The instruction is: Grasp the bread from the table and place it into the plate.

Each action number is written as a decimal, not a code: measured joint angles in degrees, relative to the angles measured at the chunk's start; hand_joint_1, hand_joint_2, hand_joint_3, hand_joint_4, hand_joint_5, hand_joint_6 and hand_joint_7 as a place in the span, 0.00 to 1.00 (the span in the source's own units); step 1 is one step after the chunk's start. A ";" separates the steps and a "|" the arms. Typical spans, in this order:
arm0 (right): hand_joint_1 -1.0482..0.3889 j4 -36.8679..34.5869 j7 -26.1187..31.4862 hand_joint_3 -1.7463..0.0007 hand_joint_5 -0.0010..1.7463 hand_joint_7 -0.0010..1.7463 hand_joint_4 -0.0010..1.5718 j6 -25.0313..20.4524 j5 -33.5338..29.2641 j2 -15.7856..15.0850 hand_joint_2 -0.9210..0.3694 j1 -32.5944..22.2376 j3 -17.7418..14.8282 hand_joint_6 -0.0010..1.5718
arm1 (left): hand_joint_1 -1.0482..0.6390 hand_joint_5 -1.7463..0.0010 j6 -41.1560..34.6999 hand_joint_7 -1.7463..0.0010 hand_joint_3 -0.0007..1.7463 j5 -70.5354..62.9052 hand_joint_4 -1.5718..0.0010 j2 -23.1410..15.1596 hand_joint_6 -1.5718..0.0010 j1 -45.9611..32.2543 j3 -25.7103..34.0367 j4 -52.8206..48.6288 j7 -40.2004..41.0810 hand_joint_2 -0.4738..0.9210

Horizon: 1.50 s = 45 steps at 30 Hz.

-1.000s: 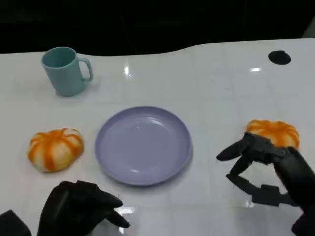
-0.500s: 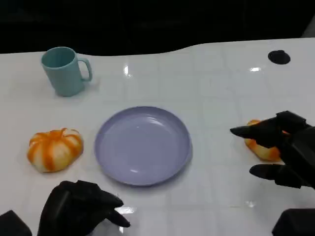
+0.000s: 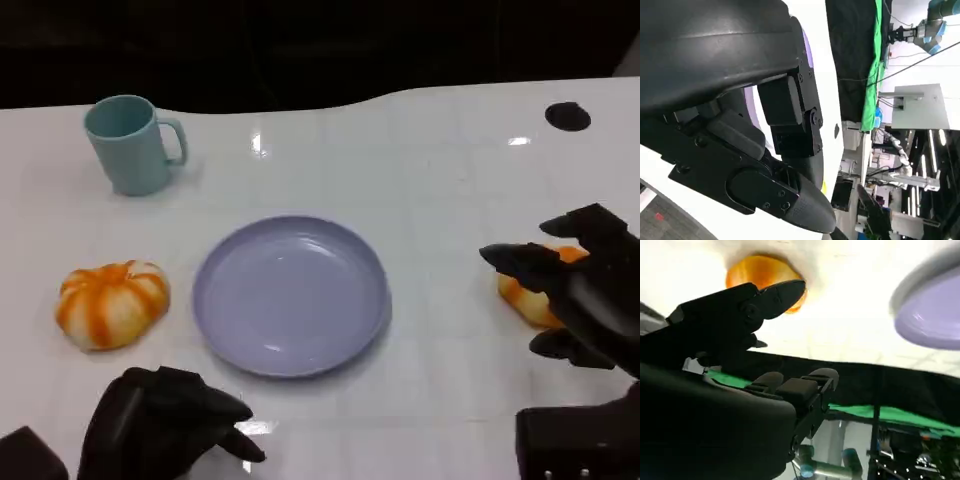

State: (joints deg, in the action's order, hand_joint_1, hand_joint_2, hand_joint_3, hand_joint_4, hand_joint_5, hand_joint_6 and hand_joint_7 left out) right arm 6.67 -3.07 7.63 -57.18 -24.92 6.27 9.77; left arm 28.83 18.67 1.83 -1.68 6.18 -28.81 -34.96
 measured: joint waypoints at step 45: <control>0.66 -49.38 23.13 1.00 0.38 0.04 0.70 2.25 4.32 1.69 0.08 22.05 14.68 0.76 | 0.00 0.79 -0.18 0.93 0.00 -0.12 0.00 0.11 0.00 -0.15 0.01 0.43 0.40 0.90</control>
State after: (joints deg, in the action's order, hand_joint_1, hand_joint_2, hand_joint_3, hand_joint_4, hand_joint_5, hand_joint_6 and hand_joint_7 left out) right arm -42.71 20.05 9.88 -52.87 -23.23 28.31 24.45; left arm 28.66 18.55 1.94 -1.83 6.19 -28.39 -34.56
